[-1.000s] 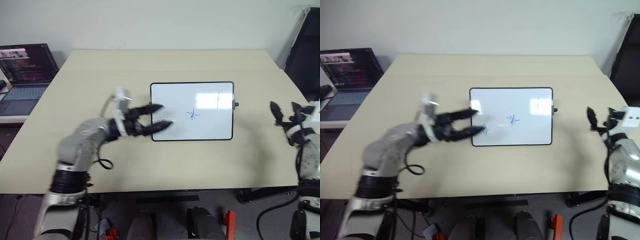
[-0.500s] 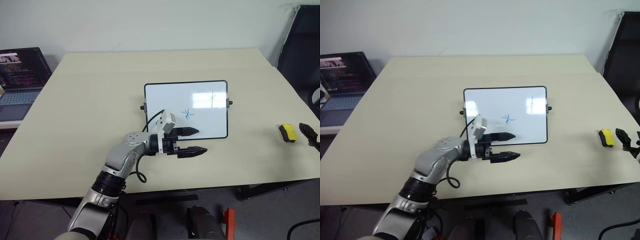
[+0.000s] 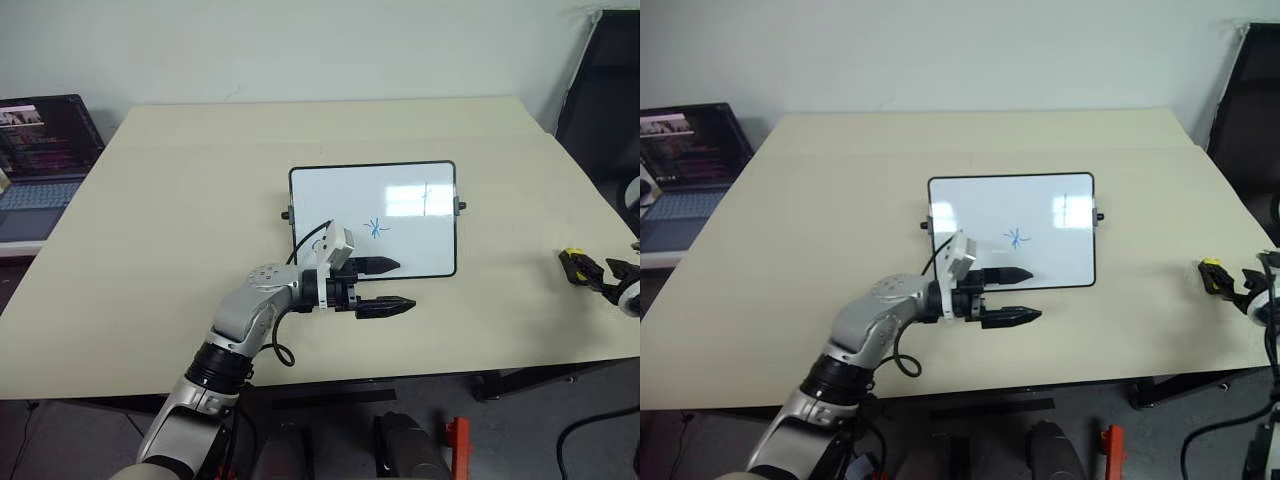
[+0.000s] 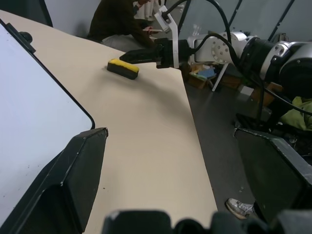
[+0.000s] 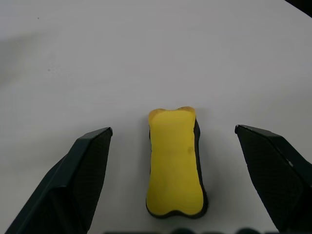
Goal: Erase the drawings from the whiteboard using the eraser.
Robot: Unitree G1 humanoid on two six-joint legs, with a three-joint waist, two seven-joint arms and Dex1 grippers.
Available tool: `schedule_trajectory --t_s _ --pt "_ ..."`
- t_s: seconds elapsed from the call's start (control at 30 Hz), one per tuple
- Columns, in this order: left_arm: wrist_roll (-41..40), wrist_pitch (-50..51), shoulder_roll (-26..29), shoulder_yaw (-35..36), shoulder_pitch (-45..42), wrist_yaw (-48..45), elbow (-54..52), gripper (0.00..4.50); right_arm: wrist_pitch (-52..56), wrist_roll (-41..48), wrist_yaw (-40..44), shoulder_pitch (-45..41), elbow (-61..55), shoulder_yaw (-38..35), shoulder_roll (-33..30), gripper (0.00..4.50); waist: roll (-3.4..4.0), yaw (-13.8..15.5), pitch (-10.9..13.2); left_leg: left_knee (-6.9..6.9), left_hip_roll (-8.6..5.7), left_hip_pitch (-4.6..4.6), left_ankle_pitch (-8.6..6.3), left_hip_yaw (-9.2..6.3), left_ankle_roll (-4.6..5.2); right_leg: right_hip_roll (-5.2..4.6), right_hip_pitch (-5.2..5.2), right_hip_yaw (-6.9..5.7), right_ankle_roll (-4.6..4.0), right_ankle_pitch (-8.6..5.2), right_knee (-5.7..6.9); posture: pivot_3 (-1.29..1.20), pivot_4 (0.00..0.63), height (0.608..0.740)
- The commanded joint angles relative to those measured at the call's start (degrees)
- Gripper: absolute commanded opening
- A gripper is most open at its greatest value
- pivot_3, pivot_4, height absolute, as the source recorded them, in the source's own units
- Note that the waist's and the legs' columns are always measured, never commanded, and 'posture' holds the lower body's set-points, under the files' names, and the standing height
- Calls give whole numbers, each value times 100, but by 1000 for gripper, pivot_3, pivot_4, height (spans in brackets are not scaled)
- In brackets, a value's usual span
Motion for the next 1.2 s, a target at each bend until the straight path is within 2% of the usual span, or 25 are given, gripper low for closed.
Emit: schedule_trajectory --t_s 0.03,0.27,0.3,0.37,0.63,0.97,1.07,1.2 --pt "-33 31 29 88 16 19 -316 4500 -406 -235 64 -234 386 96 -197 4422 0 0 0 0 0 0 0 0 0 0 0 0 0 0 -1 0 150 740" --pt "-62 99 82 140 83 84 -444 4500 -655 -424 79 -466 869 206 -177 4422 0 -4 0 0 -1 -1 0 0 0 -1 0 0 0 0 -2 0 150 740" --pt "-64 104 85 143 91 93 -455 4500 -681 -434 70 -491 914 212 -174 4259 0 -5 0 0 0 -1 0 1 0 -1 0 1 0 0 -1 0 150 740" --pt "-73 116 90 146 106 114 -482 4500 -718 -449 75 -521 972 224 -176 3844 0 -7 0 0 0 0 0 0 0 -1 0 1 0 0 -1 0 150 740" --pt "-97 167 93 165 132 162 -523 4500 -821 -465 50 -555 1015 204 -173 983 0 -5 0 0 -1 0 0 0 0 -1 0 1 0 0 -1 0 150 740" --pt "-47 123 227 318 122 172 -477 4500 -566 -324 282 -171 300 131 -163 888 0 -3 0 0 0 0 0 0 0 -1 0 0 0 0 -1 0 150 740" --pt "-11 37 480 594 148 195 -437 4500 -27 -31 558 294 -945 72 -206 880 2 -6 0 -1 0 0 0 0 0 -1 0 0 0 0 0 0 150 740" --pt "-44 2 1019 1105 398 193 -526 4500 1135 526 732 1068 -3479 -121 -475 880 15 -24 -2 -1 3 2 0 -2 0 0 -1 0 1 -1 4 0 150 740"
